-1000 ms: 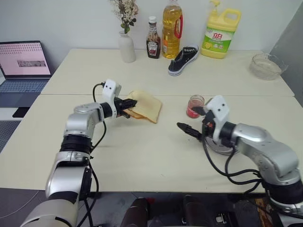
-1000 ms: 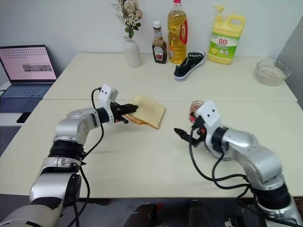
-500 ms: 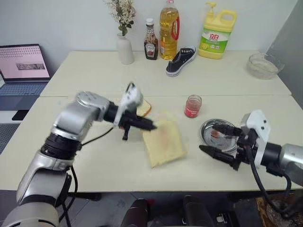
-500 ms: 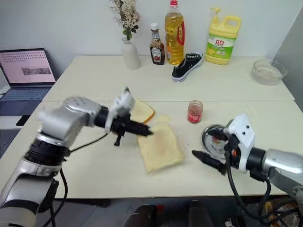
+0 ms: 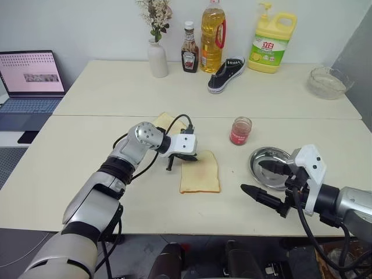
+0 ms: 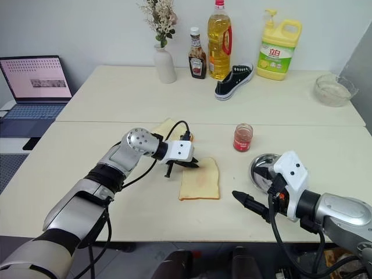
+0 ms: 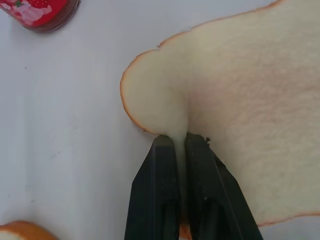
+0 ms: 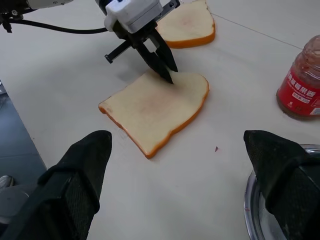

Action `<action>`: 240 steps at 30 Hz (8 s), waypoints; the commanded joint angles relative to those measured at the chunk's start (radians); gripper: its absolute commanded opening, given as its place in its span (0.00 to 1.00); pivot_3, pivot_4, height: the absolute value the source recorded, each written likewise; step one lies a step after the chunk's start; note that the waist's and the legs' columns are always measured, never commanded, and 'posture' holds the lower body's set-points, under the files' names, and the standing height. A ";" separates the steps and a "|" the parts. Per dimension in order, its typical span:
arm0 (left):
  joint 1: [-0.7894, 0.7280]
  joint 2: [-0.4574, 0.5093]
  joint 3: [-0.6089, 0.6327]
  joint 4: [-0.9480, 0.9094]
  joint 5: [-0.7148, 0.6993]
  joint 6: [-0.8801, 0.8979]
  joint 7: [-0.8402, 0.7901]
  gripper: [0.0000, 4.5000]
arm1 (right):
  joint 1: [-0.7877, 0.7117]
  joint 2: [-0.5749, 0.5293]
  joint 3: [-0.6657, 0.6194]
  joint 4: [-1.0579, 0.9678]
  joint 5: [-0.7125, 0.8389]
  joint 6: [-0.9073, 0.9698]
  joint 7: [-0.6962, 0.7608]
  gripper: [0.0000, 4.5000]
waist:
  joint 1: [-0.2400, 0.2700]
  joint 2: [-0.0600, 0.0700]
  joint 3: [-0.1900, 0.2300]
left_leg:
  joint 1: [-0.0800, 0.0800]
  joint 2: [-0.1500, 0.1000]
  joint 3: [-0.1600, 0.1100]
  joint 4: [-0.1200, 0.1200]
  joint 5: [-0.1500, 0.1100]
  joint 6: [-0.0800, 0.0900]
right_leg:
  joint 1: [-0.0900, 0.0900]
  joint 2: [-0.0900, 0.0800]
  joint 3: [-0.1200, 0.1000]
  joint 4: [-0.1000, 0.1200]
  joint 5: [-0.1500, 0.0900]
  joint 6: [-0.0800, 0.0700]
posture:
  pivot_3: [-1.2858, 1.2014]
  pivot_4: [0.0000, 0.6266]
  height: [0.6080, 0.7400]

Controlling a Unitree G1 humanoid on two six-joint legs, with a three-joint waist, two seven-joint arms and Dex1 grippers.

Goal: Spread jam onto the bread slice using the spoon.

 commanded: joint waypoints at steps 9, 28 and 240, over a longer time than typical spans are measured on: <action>-0.036 -0.045 0.071 0.066 -0.004 -0.052 0.015 0.18 | 0.026 -0.029 -0.001 0.002 0.010 -0.063 -0.003 1.00 | 0.001 0.000 0.000 | 0.000 0.000 0.000 0.001 0.000 0.000 | 0.001 0.000 0.000 0.001 0.000 0.001 | 0.52 0.24 1.00; 0.034 -0.051 0.304 -0.358 -0.318 0.429 -0.079 1.00 | 0.336 0.064 -0.323 0.043 -0.025 -0.126 -0.081 1.00 | -0.001 0.000 0.000 | 0.001 0.001 -0.001 0.001 0.000 0.000 | 0.001 0.000 0.000 0.002 0.000 0.001 | 0.52 0.24 1.00; 0.294 -0.063 0.306 -0.785 -0.290 0.538 0.384 1.00 | -0.819 0.483 0.173 1.106 -0.615 -0.279 0.047 0.01 | -0.022 0.006 -0.003 | 0.001 0.001 0.018 -0.001 0.001 0.004 | -0.002 0.001 0.019 -0.011 0.014 0.003 | 0.52 0.24 1.00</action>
